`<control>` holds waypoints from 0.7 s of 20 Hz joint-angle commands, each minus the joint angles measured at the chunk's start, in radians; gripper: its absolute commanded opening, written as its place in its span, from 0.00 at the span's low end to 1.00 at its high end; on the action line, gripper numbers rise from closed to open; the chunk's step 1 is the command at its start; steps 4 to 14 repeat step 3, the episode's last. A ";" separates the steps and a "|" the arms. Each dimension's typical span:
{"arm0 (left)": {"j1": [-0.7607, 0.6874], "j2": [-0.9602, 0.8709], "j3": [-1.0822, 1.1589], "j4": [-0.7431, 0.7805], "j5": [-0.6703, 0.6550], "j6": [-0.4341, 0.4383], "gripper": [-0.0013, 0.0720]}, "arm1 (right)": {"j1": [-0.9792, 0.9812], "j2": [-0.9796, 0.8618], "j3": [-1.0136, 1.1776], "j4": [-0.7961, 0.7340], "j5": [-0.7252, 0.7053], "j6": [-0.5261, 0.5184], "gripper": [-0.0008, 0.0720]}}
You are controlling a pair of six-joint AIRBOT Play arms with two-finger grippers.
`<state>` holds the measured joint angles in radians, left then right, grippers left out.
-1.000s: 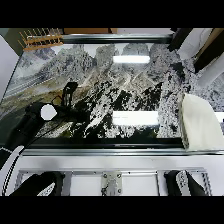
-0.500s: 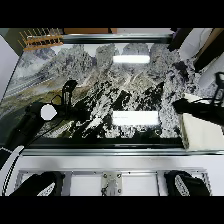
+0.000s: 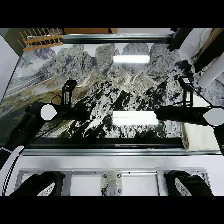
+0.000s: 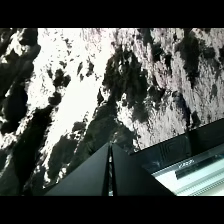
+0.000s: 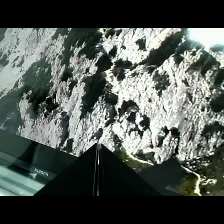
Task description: Fold the clothes and pants, and hang the long-sleeved shirts on hangers.
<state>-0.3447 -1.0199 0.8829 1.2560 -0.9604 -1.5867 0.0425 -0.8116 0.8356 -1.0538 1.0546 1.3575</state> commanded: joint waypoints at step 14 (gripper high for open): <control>-0.001 0.000 0.000 0.000 0.001 0.000 0.05 | 0.005 -0.002 0.000 0.001 0.001 0.000 0.04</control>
